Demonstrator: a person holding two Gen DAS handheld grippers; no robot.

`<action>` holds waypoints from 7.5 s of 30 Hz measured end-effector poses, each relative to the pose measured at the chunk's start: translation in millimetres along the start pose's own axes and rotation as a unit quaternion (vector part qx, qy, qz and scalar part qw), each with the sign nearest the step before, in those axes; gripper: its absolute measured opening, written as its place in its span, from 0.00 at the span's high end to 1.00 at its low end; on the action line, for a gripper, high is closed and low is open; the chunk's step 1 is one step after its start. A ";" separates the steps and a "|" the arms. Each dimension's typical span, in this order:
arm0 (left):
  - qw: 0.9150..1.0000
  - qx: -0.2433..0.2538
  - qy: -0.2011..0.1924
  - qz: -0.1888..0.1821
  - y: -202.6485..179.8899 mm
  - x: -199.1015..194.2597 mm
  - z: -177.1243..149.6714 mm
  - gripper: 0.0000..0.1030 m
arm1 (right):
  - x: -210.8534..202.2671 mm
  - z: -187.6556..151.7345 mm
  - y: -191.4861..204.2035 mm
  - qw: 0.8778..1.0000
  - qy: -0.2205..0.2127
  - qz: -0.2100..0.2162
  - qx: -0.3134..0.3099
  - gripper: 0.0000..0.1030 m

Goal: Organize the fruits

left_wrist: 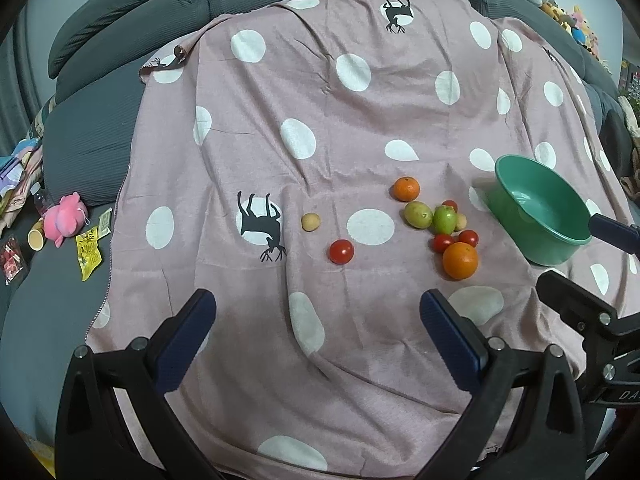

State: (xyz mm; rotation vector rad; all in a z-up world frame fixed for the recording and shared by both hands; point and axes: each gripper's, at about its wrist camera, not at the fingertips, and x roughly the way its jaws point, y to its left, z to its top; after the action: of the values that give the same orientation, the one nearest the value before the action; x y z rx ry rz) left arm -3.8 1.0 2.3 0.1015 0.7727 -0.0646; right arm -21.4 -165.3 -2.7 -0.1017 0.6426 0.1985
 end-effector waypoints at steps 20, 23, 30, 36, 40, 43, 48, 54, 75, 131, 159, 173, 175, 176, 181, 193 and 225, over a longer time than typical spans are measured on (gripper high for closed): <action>1.000 0.003 0.007 0.000 -2.4 7.3 2.6 0.01 | 8.5 -2.8 -3.9 1.000 0.006 0.000 0.003 0.02; 1.000 0.004 0.008 -0.001 -3.3 8.8 2.6 0.01 | 10.7 -2.7 -5.5 1.000 0.007 0.001 0.005 0.02; 1.000 0.004 0.011 -0.002 -5.3 11.1 2.7 0.01 | 11.7 -4.0 -7.0 1.000 0.007 0.002 0.005 0.02; 1.000 0.006 0.015 -0.002 -6.9 12.7 1.1 0.01 | 12.1 -4.3 -8.2 1.000 0.009 0.002 0.005 0.02; 1.000 0.006 0.013 -0.002 -6.7 12.7 0.7 0.01 | 12.1 -4.3 -8.1 1.000 0.008 0.003 0.005 0.02; 1.000 0.006 0.013 -0.003 -6.5 12.6 0.0 0.01 | 12.2 -4.3 -7.9 1.000 0.008 0.003 0.005 0.02; 1.000 0.006 0.014 -0.003 -6.4 12.0 -0.2 0.01 | 13.4 -4.6 -7.7 1.000 0.008 0.003 0.006 0.02; 1.000 0.007 0.016 -0.003 -7.1 12.7 -0.4 0.01 | 13.5 -4.8 -8.1 1.000 0.009 0.002 0.007 0.02; 0.990 -0.004 0.074 -0.116 -26.4 67.5 -2.3 0.01 | 48.2 -19.9 -61.6 0.991 0.028 0.082 0.106 0.08; 0.987 -0.093 0.057 -0.120 42.3 194.3 76.4 0.55 | 297.2 72.8 -58.3 0.982 0.172 0.020 0.074 0.55; 0.989 -0.051 0.057 -0.126 11.6 83.9 20.8 0.55 | 99.7 17.5 -46.1 0.998 0.043 0.013 0.053 0.59; 0.982 0.018 0.066 -0.178 -55.3 63.5 15.6 0.55 | 47.6 -20.2 -74.3 0.997 0.011 -0.027 0.074 0.59; 0.980 0.032 0.063 -0.188 -69.6 62.9 21.4 0.55 | 43.9 -22.4 -83.5 0.996 0.006 -0.032 0.083 0.59; 0.979 0.038 0.061 -0.192 -75.8 62.7 23.8 0.55 | 41.8 -23.7 -88.9 0.995 0.002 -0.036 0.089 0.58; 0.972 0.077 0.042 -0.219 -117.1 60.7 44.1 0.55 | 35.6 -29.7 -114.2 0.992 -0.009 -0.055 0.114 0.58; 0.954 0.137 0.022 -0.265 -212.1 85.3 82.0 0.55 | 29.9 -38.7 -176.1 0.979 -0.029 -0.107 0.173 0.58; 0.988 0.011 0.065 -0.136 -50.6 82.2 19.2 0.20 | 15.0 -63.0 -191.8 0.972 -0.031 -0.085 0.217 0.46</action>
State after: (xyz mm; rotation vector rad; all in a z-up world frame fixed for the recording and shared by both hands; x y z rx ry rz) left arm 63.4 -53.1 -45.0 0.0198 0.9132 -0.3290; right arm -5.3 -360.1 -55.5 0.2698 0.5979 -0.1077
